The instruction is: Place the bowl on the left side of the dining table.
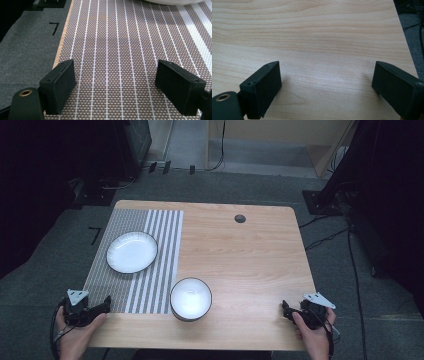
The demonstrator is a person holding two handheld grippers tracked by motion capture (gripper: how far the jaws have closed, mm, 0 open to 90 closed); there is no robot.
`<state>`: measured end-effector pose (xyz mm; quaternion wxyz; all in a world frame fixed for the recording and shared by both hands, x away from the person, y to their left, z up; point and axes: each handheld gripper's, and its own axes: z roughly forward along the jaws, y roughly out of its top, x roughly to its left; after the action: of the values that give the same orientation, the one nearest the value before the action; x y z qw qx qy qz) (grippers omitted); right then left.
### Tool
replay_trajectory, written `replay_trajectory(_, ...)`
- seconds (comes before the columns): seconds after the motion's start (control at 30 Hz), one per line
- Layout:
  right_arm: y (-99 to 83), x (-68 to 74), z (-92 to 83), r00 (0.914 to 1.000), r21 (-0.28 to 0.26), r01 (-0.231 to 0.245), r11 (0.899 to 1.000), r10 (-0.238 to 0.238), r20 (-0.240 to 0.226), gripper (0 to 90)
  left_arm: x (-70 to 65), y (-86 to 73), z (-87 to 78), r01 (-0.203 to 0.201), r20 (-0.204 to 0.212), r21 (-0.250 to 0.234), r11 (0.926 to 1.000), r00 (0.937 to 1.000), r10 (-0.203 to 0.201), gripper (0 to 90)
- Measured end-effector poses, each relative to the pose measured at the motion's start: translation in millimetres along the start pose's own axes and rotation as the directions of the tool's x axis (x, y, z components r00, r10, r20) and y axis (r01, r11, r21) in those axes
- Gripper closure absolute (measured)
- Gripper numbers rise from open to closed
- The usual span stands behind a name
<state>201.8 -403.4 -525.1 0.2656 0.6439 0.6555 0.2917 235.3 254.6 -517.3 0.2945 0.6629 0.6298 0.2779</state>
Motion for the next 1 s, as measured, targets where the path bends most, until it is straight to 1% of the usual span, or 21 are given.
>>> replay_trajectory(0.1,0.1,0.0,0.1,1.0000,0.000,0.000,1.000,0.000,0.000,8.0,-0.2,-0.2,-1.9,0.001,-0.006,0.007,1.0000,1.0000,-0.001,15.9)
replay_trajectory(0.13,0.1,0.0,0.1,1.0000,0.001,0.000,1.000,0.000,0.001,8.0,-0.4,-0.3,-3.5,-0.004,-0.004,0.006,1.0000,1.0000,0.004,15.9)
replay_trajectory(0.17,0.1,-0.1,0.1,1.0000,0.001,0.000,1.000,0.000,0.001,7.9,-0.9,-0.2,-5.4,-0.006,0.004,0.000,1.0000,1.0000,0.006,15.9)
replay_trajectory(0.23,0.1,0.0,0.1,1.0000,0.001,-0.001,1.000,0.001,0.001,7.9,-2.1,1.8,-10.9,0.013,0.034,-0.011,0.9999,0.9993,-0.013,15.9)
replay_trajectory(0.27,0.1,0.0,0.1,1.0000,0.001,-0.001,1.000,0.001,0.001,7.9,-2.1,1.8,-10.9,0.013,0.034,-0.011,0.9999,0.9993,-0.013,15.9)
replay_trajectory(0.3,0.1,0.0,0.1,1.0000,0.001,-0.001,1.000,0.001,0.001,7.9,-3.7,4.2,-15.2,0.018,0.043,-0.026,0.9995,0.9989,-0.017,15.9)
replay_trajectory(0.33,0.1,-0.2,0.2,1.0000,0.000,0.000,1.000,0.000,0.001,7.9,-6.0,6.9,-18.9,0.018,0.044,-0.041,0.9990,0.9989,-0.016,15.9)
replay_trajectory(0.43,0.1,-0.1,0.2,1.0000,0.001,0.000,1.000,0.000,0.001,7.8,-14.5,15.8,-28.3,0.030,0.068,-0.080,0.9964,0.9974,-0.025,15.9)
replay_trajectory(0.47,0.1,0.0,0.2,1.0000,0.001,-0.001,1.000,0.001,0.001,7.8,-21.6,20.2,-32.6,0.018,0.078,-0.092,0.9956,0.9969,-0.011,15.9)
replay_trajectory(0.5,0.1,-0.1,0.1,1.0000,0.001,-0.001,1.000,0.001,0.001,7.8,-21.6,20.2,-32.6,0.018,0.078,-0.092,0.9956,0.9969,-0.011,15.9)
replay_trajectory(0.53,0.1,0.0,0.2,1.0000,0.001,-0.001,1.000,0.001,0.001,7.8,-30.2,24.4,-36.8,0.009,0.099,-0.101,0.9948,0.9951,0.001,15.9)
replay_trajectory(0.57,0.1,0.0,0.2,1.0000,0.001,-0.001,1.000,0.001,0.001,7.8,-34.4,26.4,-39.1,0.003,0.108,-0.108,0.9942,0.9941,0.008,15.9)
replay_trajectory(0.6,0.1,0.0,0.2,1.0000,0.001,-0.001,1.000,0.001,0.001,7.8,-34.4,26.4,-39.1,0.003,0.108,-0.108,0.9942,0.9941,0.008,15.9)
replay_trajectory(0.63,0.1,0.0,0.1,1.0000,0.001,-0.001,1.000,0.001,0.001,7.8,-39.8,28.9,-41.9,-0.006,0.115,-0.115,0.9934,0.9932,0.019,15.9)
replay_trajectory(0.67,0.1,0.0,0.1,1.0000,0.001,-0.001,1.000,0.001,0.001,7.8,-46.4,32.5,-45.1,-0.015,0.130,-0.122,0.9924,0.9910,0.031,15.9)
replay_trajectory(0.7,0.1,0.0,0.2,1.0000,0.001,-0.001,1.000,0.001,0.001,7.8,-46.4,32.5,-45.1,-0.015,0.130,-0.122,0.9924,0.9910,0.031,15.9)
replay_trajectory(0.83,0.1,0.0,0.2,1.0000,0.001,-0.001,1.000,0.001,0.001,7.8,-58.4,39.2,-51.1,-0.026,0.152,-0.137,0.9902,0.9873,0.047,15.9)
replay_trajectory(0.87,0.1,0.0,0.2,1.0000,0.001,-0.001,1.000,0.001,0.001,7.9,-61.2,40.7,-52.4,-0.024,0.166,-0.142,0.9896,0.9850,0.048,15.9)
replay_trajectory(0.93,0.1,-0.1,0.2,1.0000,0.001,-0.001,1.000,0.001,0.001,7.8,-67.9,43.7,-54.0,-0.032,0.175,-0.145,0.9889,0.9828,0.058,15.9)
replay_trajectory(0.97,0.1,-0.1,0.2,1.0000,0.001,-0.001,1.000,0.001,0.001,7.8,-67.9,43.7,-54.0,-0.032,0.175,-0.145,0.9889,0.9828,0.058,15.9)
replay_trajectory(1.0,0.1,0.0,0.2,1.0000,0.001,-0.001,1.000,0.001,0.001,7.8,-70.4,44.4,-54.5,-0.033,0.182,-0.149,0.9883,0.9815,0.060,15.9)
